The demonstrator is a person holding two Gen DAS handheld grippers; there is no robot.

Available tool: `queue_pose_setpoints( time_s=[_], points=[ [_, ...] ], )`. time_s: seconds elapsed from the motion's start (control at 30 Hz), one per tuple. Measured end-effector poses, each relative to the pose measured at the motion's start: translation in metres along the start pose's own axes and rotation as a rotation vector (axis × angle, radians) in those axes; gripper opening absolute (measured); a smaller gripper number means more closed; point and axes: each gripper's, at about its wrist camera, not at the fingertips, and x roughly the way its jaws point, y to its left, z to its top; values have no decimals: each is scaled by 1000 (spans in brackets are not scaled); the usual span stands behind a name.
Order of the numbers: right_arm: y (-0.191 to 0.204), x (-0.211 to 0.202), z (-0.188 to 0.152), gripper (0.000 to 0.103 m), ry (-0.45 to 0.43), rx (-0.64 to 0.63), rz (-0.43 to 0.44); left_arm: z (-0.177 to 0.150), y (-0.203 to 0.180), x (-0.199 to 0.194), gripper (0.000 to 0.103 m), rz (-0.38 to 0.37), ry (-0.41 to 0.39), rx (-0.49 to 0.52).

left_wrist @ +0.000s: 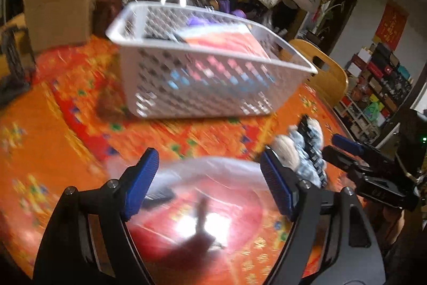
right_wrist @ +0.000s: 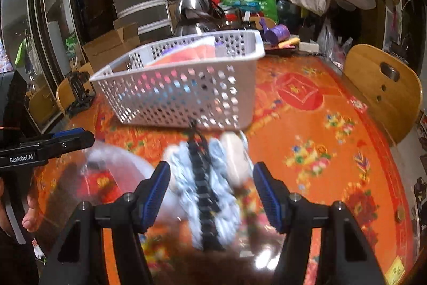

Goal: Organize soft objects
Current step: 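Move both grippers to the white-and-blue fluffy item and grasp it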

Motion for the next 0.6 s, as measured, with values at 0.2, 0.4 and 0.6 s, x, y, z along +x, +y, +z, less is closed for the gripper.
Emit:
queue_pose_setpoints(
  time_s=[0.2,0.4,0.6],
  points=[
    [-19,-10,1,64,-24,10,2,-12,-37,24,76,-27,19,-30],
    [-30,-5,10,51,-8,-15,39,-12,-70,41,76,-15,27,-56],
    [-32,9,17,44,18,-27,88,-3,-92,43,68,-8,17,-48]
  ],
)
